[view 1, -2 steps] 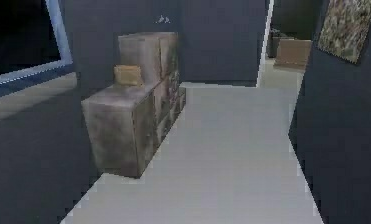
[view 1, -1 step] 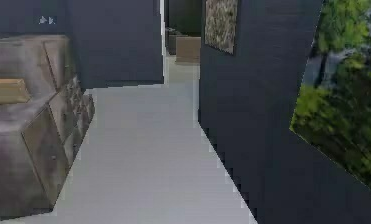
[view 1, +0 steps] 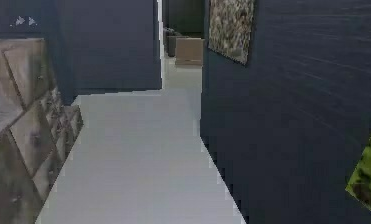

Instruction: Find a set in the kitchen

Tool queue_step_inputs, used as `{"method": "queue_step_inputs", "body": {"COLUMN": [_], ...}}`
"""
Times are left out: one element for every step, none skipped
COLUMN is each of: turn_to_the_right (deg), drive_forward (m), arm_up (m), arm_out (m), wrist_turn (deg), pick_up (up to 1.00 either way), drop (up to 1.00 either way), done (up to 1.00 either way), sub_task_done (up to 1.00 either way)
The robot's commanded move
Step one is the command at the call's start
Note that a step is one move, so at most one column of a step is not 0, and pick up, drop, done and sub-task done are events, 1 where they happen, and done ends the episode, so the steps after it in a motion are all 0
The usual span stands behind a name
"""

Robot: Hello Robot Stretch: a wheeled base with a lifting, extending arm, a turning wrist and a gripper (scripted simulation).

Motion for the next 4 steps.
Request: {"method": "queue_step_inputs", "body": {"turn_to_the_right": [-45.0, -42.0, 0.0, 0.0], "drive_forward": [0.0, 0.0, 0.45, 0.0], "arm_up": [0.0, 0.0, 0.0, 0.0], "arm_out": [0.0, 0.0, 0.0, 0.0], "wrist_turn": [0.0, 0.0, 0.0, 0.0], "pick_up": [0.0, 0.0, 0.0, 0.0], "drop": [0.0, 0.0, 0.0, 0.0], "done": [0.0, 0.0, 0.0, 1.0], "sub_task_done": [0.0, 0.0, 0.0, 0.0]}}
